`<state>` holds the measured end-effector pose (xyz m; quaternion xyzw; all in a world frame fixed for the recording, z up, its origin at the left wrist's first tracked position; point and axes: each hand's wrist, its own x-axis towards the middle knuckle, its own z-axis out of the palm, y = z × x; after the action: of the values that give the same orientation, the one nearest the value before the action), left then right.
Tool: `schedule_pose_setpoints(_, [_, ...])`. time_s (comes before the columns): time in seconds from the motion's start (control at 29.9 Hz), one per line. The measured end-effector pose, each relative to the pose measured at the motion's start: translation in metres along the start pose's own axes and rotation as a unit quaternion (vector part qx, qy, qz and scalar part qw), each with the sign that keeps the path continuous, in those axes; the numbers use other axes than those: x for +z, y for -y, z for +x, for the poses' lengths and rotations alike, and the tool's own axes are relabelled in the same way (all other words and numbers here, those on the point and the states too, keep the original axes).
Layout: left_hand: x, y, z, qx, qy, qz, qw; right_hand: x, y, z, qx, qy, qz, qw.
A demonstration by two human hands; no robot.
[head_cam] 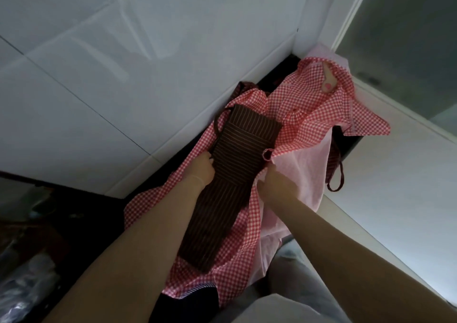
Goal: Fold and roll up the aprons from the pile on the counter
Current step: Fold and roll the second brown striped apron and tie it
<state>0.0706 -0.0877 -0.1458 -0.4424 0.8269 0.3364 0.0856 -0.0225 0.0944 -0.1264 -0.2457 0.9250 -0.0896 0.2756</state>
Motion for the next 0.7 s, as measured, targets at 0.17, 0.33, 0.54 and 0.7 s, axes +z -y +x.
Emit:
schedule_pose_setpoints(0.17, [0.004,-0.002,0.002,0.04,-0.088,0.109,0.989,-0.02,0.007,0.01,-0.125,-0.172,0.036,0.976])
schedule_pose_setpoints(0.33, [0.007,-0.002,0.008,-0.006,-0.056,-0.021,0.998,-0.05,0.014,0.066,-0.148,-0.17,0.152,0.962])
schedule_pose_setpoints(0.54, [0.012,-0.013,-0.004,0.103,-0.026,0.08,0.991,-0.055,-0.007,0.119,-0.044,0.015,0.182,0.982])
schedule_pose_setpoints(0.7, [0.026,-0.005,-0.017,0.213,-0.113,0.093,0.966,-0.056,-0.026,0.126,-0.016,0.016,0.086,0.996])
